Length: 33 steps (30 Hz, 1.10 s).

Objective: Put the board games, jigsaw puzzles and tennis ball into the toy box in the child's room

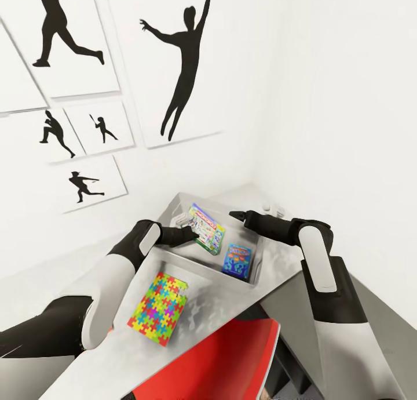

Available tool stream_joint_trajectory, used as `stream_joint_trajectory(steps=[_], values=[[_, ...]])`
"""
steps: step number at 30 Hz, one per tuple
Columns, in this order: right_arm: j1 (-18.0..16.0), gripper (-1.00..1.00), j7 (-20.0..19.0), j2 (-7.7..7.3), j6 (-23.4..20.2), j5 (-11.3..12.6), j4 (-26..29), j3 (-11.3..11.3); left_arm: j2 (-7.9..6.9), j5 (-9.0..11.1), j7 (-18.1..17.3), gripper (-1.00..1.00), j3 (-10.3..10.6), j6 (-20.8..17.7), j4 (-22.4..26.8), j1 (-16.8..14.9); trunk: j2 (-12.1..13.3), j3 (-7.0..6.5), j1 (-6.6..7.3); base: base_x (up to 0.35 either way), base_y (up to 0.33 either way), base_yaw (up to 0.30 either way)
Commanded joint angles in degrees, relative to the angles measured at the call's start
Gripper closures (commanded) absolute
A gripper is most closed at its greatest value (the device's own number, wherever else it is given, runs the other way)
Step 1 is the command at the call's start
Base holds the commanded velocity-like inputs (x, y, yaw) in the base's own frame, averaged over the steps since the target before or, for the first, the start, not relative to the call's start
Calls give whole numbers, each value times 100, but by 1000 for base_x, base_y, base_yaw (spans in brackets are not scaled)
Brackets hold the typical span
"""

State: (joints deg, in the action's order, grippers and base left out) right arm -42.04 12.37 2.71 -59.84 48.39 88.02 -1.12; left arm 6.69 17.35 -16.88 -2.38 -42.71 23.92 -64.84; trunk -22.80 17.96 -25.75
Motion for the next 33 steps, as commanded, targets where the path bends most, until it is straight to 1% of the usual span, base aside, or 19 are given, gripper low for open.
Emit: stream_joint_trajectory(steps=[1,9,19,33], values=[[-6,-100,61,1,-16,57,6,-3,2,-4,-16,100,-26,-35,23,-20,-12,20,-3,0,0,0],[-6,-100,60,2,-16,57,5,-3,7,-5,-17,100,-26,-36,60,-95,-12,84,-3,0,0,0],[-6,-100,58,2,-16,57,10,-3,5,-20,-17,100,-25,-28,67,-108,-12,90,-3,0,0,0],[46,-100,55,-7,-16,57,184,5,7,-39,-17,100,-4,-1,64,-108,-12,90,-3,0,0,0]])
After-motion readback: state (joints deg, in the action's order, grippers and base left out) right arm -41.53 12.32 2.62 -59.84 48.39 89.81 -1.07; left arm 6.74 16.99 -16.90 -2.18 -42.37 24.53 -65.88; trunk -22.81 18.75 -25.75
